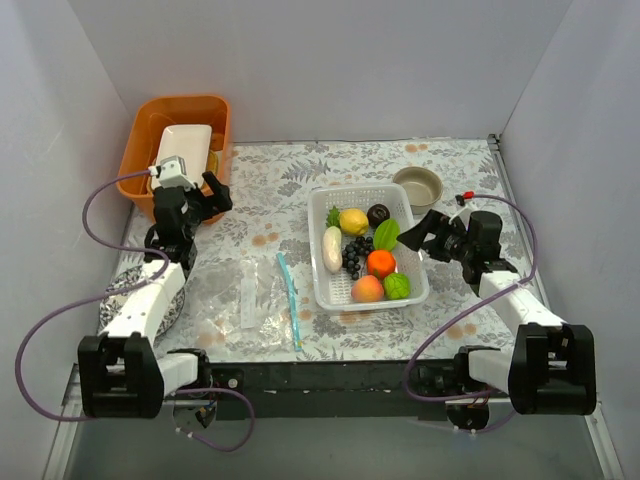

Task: Place the food in the zip-top bag and seal the zipper
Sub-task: Move the bin to the center of the board.

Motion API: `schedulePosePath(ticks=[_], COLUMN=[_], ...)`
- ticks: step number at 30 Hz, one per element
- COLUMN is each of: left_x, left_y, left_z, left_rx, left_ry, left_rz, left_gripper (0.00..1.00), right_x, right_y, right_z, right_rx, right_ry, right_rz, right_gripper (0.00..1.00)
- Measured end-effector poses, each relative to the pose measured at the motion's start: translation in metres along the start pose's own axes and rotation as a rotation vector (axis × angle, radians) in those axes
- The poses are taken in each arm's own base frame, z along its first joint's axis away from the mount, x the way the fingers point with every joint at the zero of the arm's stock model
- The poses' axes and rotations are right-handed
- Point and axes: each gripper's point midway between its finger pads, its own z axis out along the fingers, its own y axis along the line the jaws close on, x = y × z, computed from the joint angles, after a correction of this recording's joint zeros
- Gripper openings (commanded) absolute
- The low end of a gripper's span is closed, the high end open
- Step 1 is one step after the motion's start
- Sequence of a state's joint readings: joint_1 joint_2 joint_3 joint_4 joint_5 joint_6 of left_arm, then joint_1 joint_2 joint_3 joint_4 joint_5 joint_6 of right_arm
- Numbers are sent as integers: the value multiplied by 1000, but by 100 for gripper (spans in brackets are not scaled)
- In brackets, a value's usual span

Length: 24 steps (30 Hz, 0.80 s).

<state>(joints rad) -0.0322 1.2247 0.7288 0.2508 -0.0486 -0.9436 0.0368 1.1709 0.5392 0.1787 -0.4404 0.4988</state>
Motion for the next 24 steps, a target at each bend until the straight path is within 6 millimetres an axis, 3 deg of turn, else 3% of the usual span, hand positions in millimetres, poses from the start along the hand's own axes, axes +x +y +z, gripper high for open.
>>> schedulePosePath(ticks=[3, 5, 11, 13, 16, 20, 24], left_x=[-5, 4, 54, 63, 63, 71, 85], left_y=[-22, -35, -58, -60, -68, -80, -91], left_z=[-31, -48, -95, -111, -126, -134, -138], left_rx=[101, 164, 285, 299, 330, 364, 379], left_ry=[58, 123, 354, 391, 405, 462, 533], left_rz=[-50, -82, -176, -188, -184, -182, -188], left_gripper=[98, 98, 98, 98, 98, 98, 98], right_x=[12, 11, -28, -37, -34, -17, -5], right_y=[8, 14, 26, 20, 3, -20, -29], right_z=[-5, -11, -19, -17, -11, -2, -2], right_rx=[-34, -34, 17, 58, 128, 202, 227], right_ry=[47, 51, 15, 9, 51, 164, 216], right_rz=[27, -4, -135, -162, -175, -161, -156], right_gripper=[98, 98, 89, 79, 66, 60, 56])
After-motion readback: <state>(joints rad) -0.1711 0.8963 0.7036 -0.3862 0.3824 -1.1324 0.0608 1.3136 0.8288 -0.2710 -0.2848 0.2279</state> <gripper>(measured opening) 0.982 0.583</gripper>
